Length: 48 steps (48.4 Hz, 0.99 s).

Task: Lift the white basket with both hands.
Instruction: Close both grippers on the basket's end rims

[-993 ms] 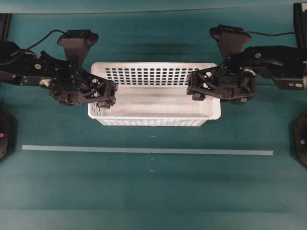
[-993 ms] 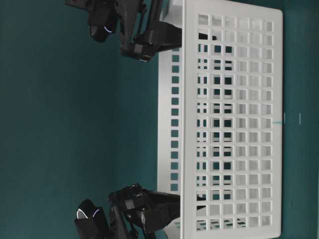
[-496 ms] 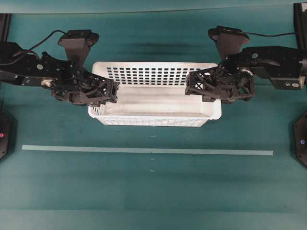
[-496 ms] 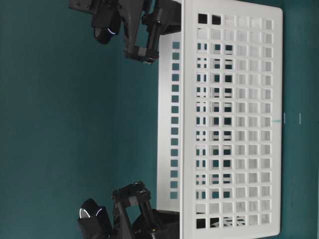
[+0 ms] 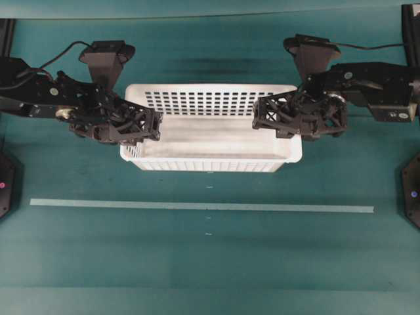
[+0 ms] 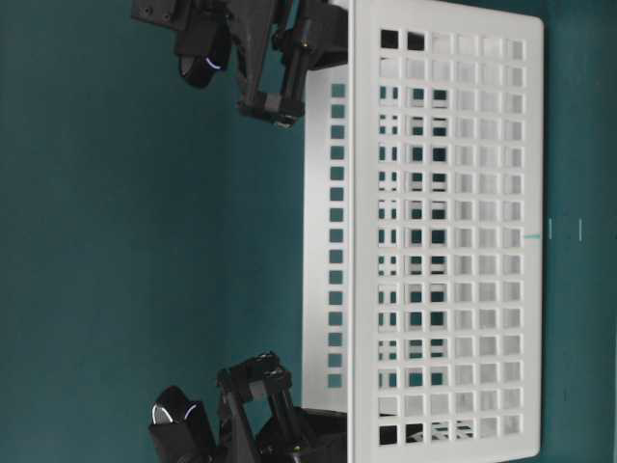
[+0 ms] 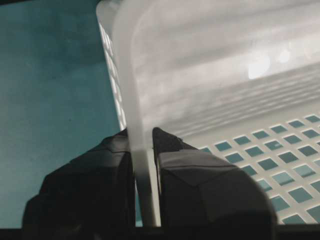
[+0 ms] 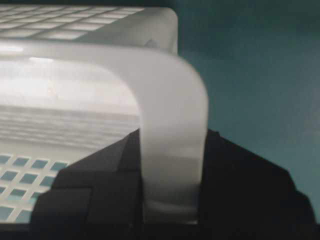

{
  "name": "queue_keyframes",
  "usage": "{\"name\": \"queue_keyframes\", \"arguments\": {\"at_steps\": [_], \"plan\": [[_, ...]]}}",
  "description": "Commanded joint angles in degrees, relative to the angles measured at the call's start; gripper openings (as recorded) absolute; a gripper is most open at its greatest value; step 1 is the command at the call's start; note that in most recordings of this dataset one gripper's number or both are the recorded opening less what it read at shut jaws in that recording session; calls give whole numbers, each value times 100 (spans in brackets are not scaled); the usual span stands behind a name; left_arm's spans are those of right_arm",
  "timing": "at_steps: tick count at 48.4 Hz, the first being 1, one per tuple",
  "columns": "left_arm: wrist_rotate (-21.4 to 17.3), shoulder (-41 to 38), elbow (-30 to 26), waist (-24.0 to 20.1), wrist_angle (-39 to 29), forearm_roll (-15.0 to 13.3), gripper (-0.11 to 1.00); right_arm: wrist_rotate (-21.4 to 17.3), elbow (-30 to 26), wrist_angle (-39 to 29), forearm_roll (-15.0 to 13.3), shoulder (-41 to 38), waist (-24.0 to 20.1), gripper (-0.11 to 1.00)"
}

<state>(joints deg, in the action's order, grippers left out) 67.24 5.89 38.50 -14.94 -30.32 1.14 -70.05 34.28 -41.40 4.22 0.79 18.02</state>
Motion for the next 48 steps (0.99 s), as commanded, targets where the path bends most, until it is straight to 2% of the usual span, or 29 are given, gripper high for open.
{"name": "queue_keyframes", "arguments": {"at_steps": [1,22,33,48], "plan": [[-9,202,-167,26,-9,18,4,53,-132,-18,-26,105,-44,15],[26,299,-220,281,-229,18,4,-9,-88,-158,-9,229,-308,15],[413,308,-220,624,-237,18,4,-229,-70,-158,9,229,-615,15],[580,334,-211,1055,-448,18,4,-519,-53,-149,9,255,-976,15]]}}
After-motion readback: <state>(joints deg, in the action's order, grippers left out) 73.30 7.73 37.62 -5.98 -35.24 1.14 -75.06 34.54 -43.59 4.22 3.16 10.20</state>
